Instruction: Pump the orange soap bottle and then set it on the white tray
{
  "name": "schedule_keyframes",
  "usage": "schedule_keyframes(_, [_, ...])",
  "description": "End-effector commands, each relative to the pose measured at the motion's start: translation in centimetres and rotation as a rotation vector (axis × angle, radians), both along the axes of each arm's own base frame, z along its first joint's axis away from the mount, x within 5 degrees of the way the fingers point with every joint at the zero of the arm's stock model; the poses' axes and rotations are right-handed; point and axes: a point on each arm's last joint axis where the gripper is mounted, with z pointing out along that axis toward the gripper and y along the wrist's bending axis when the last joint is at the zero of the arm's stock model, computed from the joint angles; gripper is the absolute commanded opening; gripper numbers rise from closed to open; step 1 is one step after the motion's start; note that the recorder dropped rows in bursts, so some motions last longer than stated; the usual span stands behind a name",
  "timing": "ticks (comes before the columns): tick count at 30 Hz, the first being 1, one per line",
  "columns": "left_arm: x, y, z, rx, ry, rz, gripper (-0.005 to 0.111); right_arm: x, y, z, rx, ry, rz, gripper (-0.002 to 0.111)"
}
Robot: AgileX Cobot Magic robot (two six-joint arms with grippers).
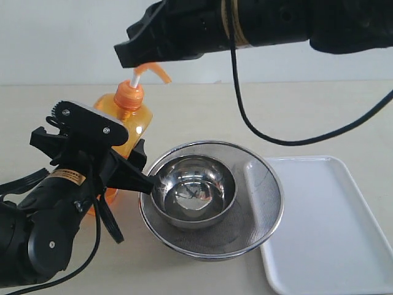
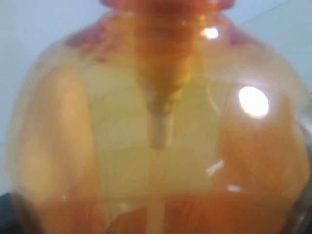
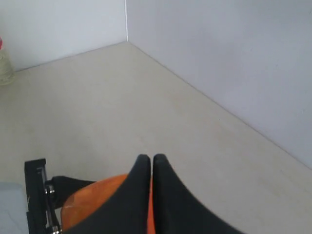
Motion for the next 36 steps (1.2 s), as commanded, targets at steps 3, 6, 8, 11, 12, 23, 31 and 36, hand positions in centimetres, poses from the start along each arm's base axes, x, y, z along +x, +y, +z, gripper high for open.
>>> schedule_keyframes(3, [0.1, -0.2, 0.6, -0.011, -0.045, -0.002, 0.005, -0.4, -0.4, -1.9, -0.036, 0.048, 0.001, 0.000])
schedule_keyframes(6, [0.1, -0.2, 0.6, -0.011, -0.045, -0.002, 0.005, -0.6, -0.6, -2.8, -0.054, 0.069, -0.005, 0.000])
schedule_keyframes(8, [0.1, -0.2, 0.6, -0.011, -0.045, -0.002, 0.005, -0.7, -0.7, -3.3, -0.063, 0.082, -0.008, 0.000])
schedule_keyframes(11, [0.1, -0.2, 0.6, -0.011, -0.045, -0.002, 0.005, -0.8, -0.7, -3.5, -0.067, 0.089, -0.001, 0.000])
schedule_keyframes(12, [0.1, -0.2, 0.6, -0.011, -0.045, -0.002, 0.005, -0.8, -0.7, -3.5, -0.066, 0.091, 0.003, 0.000])
schedule_keyframes(23, [0.1, -0.2, 0.6, -0.011, -0.045, -0.002, 0.005, -0.6, 0.0, -5.2, -0.087, 0.144, 0.040, 0.000])
schedule_keyframes(31, [0.1, -0.2, 0.6, -0.011, -0.045, -0.002, 0.005, -0.6, 0.1, -5.4, -0.080, 0.168, 0.047, 0.000])
schedule_keyframes(36, [0.1, -0.2, 0.6, -0.011, -0.045, -0.002, 0.005, -0.5, 0.5, -6.5, -0.092, 0.204, 0.063, 0.000])
